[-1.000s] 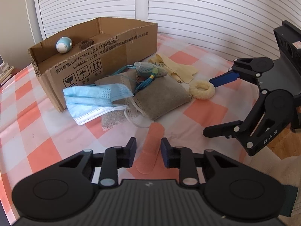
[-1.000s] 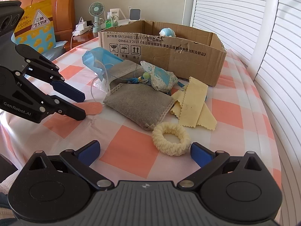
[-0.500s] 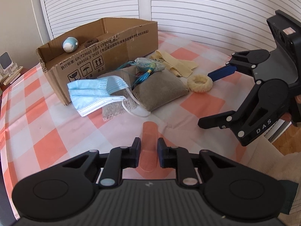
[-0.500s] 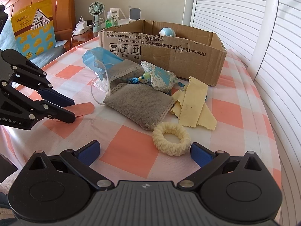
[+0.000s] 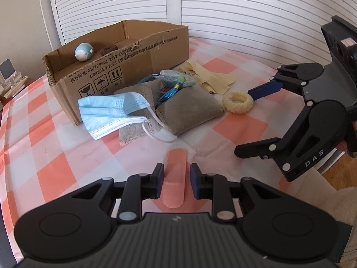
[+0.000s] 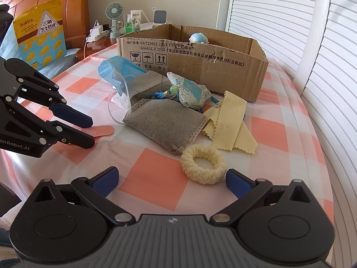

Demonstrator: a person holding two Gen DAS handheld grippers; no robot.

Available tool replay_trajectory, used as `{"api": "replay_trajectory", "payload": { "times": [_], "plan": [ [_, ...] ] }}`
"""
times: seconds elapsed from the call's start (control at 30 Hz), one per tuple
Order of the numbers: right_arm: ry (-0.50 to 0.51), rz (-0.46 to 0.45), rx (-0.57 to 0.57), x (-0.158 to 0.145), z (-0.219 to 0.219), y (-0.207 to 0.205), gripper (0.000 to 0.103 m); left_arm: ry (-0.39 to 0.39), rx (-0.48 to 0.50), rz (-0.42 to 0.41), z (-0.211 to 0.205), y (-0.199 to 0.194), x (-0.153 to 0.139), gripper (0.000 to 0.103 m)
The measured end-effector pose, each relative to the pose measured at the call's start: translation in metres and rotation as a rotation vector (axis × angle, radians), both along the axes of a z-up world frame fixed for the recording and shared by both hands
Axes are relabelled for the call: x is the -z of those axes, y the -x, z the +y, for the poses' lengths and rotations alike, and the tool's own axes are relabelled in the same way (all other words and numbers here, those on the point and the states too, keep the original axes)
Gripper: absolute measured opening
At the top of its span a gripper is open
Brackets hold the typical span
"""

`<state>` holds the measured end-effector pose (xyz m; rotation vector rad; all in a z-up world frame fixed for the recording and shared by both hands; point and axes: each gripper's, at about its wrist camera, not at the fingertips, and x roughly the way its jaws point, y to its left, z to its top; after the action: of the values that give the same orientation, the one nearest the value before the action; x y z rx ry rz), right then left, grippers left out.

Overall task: Organize soft objects
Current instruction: 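Grasp cream fuzzy hair tie with right tool while left tool holds pink bandage, then carry bandage into box and open left tool while right tool carries cream hair tie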

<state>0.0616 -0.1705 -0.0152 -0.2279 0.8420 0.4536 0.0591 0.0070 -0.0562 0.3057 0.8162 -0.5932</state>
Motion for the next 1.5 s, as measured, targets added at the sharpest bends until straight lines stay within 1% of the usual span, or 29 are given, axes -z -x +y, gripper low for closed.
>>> {"api": "replay_trajectory", "payload": {
  "times": [0.03,0.13,0.37,0.43,0.57,0.63,0.73,0.8,0.87,1.0,1.3,1.5],
  "plan": [
    [0.0,0.0,0.0,0.0,0.0,0.0,0.103,0.002,-0.001,0.004,-0.001,0.0,0.0,0.022],
    [0.0,0.0,0.0,0.0,0.0,0.0,0.103,0.013,-0.009,0.009,-0.001,0.0,0.0,0.019],
    [-0.007,-0.009,0.001,-0.001,-0.003,-0.001,0.103,0.019,-0.024,0.015,0.002,0.002,-0.001,0.018],
    [-0.003,-0.016,0.01,-0.001,-0.004,-0.004,0.1,0.023,-0.025,0.021,0.004,0.001,-0.001,0.018],
    [-0.012,-0.027,0.017,-0.001,-0.007,-0.012,0.084,0.033,-0.03,0.029,0.004,0.0,-0.002,0.018],
    [-0.01,-0.033,0.019,-0.002,-0.008,-0.015,0.081,0.039,-0.034,0.033,0.005,-0.002,-0.001,0.018],
    [-0.015,-0.034,0.02,-0.002,-0.008,-0.018,0.072,0.044,-0.038,0.037,0.005,-0.002,-0.001,0.018],
    [-0.015,-0.04,0.026,-0.003,-0.008,-0.017,0.059,0.047,-0.04,0.041,0.006,-0.002,-0.001,0.018],
    [-0.014,-0.045,0.038,-0.004,-0.01,-0.017,0.053,0.05,-0.04,0.043,0.006,-0.002,-0.001,0.018],
    [-0.013,-0.045,0.063,-0.005,-0.015,-0.018,0.047,0.05,-0.037,0.044,0.006,-0.001,-0.003,0.018],
    [0.012,-0.043,0.055,-0.01,-0.017,-0.014,0.044,0.047,-0.027,0.034,0.009,0.01,-0.015,0.018],
    [0.019,-0.05,0.03,-0.022,-0.019,-0.008,0.044,0.067,-0.014,0.04,0.013,0.017,-0.036,0.018]
  ]
}}
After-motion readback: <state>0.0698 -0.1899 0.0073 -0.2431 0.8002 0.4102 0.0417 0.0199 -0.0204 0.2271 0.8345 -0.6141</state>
